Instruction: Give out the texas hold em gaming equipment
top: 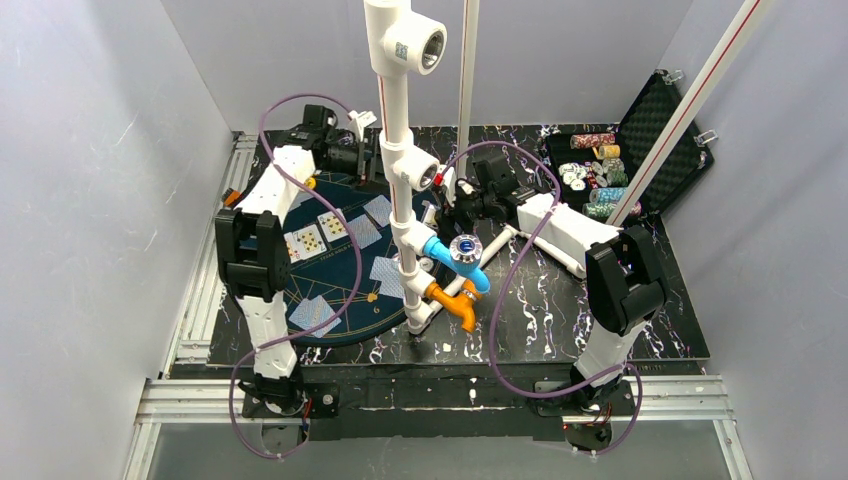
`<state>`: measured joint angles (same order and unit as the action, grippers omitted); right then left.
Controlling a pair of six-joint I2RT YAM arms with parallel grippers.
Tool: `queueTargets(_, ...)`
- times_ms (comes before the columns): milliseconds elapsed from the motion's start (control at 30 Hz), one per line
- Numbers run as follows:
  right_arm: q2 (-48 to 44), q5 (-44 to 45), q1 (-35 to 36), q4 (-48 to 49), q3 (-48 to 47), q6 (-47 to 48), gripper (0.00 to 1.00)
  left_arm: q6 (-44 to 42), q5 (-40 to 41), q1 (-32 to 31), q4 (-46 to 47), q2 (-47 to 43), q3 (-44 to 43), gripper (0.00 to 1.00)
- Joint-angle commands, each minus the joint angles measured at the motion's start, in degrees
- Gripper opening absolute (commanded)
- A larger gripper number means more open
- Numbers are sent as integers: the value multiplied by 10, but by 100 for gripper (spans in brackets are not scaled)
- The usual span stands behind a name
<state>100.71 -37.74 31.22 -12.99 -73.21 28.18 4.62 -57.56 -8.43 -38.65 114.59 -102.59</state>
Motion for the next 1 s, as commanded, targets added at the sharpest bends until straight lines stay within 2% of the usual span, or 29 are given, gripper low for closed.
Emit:
queueTargets(0,-6,-21,5,49,-23,-14,1,98,-113,-44,24,-11,6,80)
queueTargets(167,-9,-23,7,50,-27,-18,1,113,-89,-71,25,-8,26,82)
queueTargets(300,-12,-25,8,49,-29,-21,1,115,-79,-93,23,-3,45,77)
queueTargets(467,-12,-26,9,43,-35,-21,1,100,-80,-115,-2,6,46,55)
queueTargets(767,-11,-23,9,42,-37,-19,1,108,-108,-115,-12,13,52,2)
queueTargets(900,-10,-20,9,42,-40,-27,1,111,-118,-101,-12,17,51,0)
queueTargets(967,-10,-16,8,40,-39,-29,11,117,-122,-90,-1,14,53,0)
